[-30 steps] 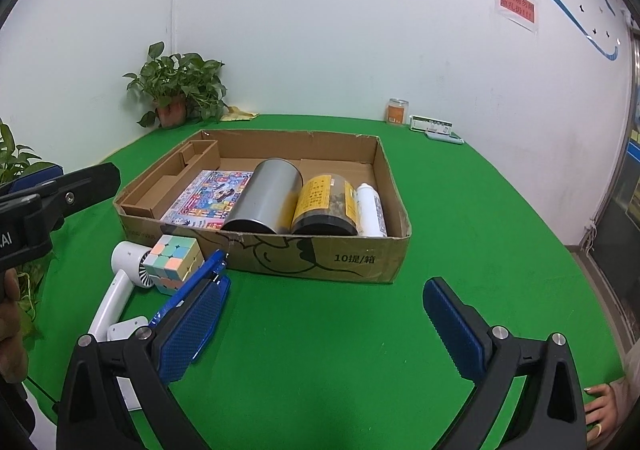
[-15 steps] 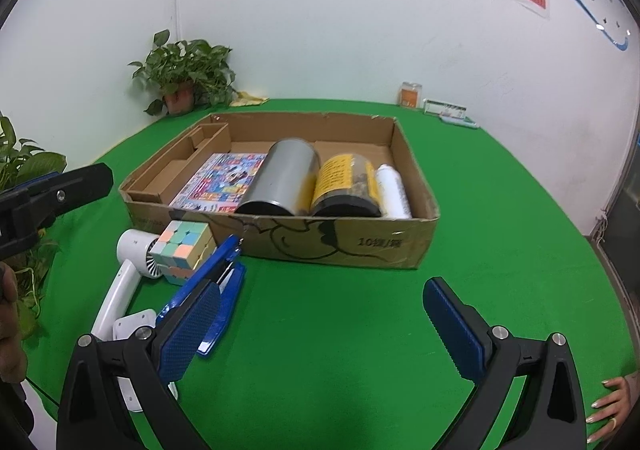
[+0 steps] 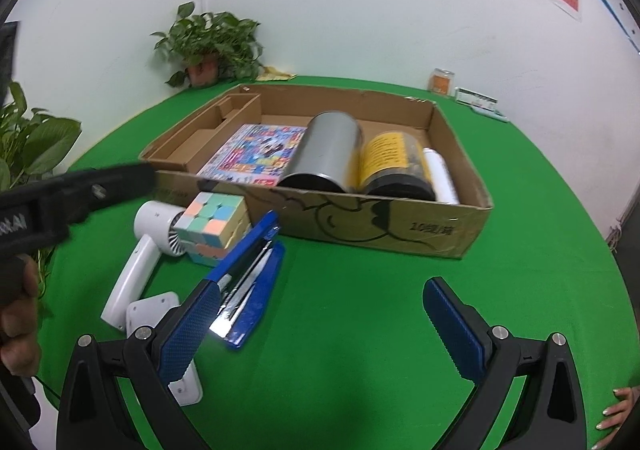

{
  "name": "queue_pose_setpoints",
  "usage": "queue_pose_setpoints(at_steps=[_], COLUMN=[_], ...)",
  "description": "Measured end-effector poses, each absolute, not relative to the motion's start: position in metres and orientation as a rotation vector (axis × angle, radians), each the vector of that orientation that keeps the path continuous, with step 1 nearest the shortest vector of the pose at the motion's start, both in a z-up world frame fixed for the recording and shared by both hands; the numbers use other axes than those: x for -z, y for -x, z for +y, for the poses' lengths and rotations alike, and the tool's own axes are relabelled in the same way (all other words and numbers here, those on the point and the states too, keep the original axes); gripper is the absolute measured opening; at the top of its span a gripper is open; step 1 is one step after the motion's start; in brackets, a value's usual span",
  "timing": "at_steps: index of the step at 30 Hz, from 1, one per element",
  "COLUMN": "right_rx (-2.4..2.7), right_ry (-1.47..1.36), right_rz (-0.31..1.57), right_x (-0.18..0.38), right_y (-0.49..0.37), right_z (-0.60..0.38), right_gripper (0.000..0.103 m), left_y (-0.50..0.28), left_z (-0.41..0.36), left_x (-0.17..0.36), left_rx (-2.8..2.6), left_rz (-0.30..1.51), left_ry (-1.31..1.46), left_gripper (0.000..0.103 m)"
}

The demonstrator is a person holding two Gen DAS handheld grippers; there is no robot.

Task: Organize rigid objects
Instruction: 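Withdraw the left tool from the box toward the blue stapler, then grasp the blue stapler with the left tool and lift it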

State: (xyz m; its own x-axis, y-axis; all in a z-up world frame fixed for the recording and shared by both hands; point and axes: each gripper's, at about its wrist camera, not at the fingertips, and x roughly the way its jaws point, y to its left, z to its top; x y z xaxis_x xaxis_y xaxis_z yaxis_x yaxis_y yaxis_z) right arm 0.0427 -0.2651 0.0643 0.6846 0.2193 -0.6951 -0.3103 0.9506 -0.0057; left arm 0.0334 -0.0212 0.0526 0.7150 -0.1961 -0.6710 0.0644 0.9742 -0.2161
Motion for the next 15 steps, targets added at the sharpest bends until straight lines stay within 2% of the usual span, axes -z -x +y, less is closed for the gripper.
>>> queue_pose_setpoints(at_steps=[7, 8, 12, 15], right_rx=[-0.367, -0.382, -0.423, -0.413], right_ry=[0.111, 0.098, 0.050, 0.052], right_rz=[0.836, 0.854, 0.918, 0.935], right_x=[-0.045, -0.041, -0.024, -0.017], right_y=[-0.045, -0.045, -0.045, -0.049], right_z=[-0.255, -0.255, -0.254, -0.259], right_gripper=[0.102, 0.102, 0.102, 0.102], left_y=[-0.050, -0.054, -0.066, -0.070], left_z=[-0.027, -0.030, -0.039, -0.048], left_x=[-0.021, -0.015, 0.011, 0.029], left_rx=[0.241, 0.255, 0.310, 0.333], left_rz=[0.901, 0.932, 1.070, 1.167], left_ry=[0.249, 0.254, 0.282, 0.297], left_gripper=[0.100, 0.097, 0.078, 0.051])
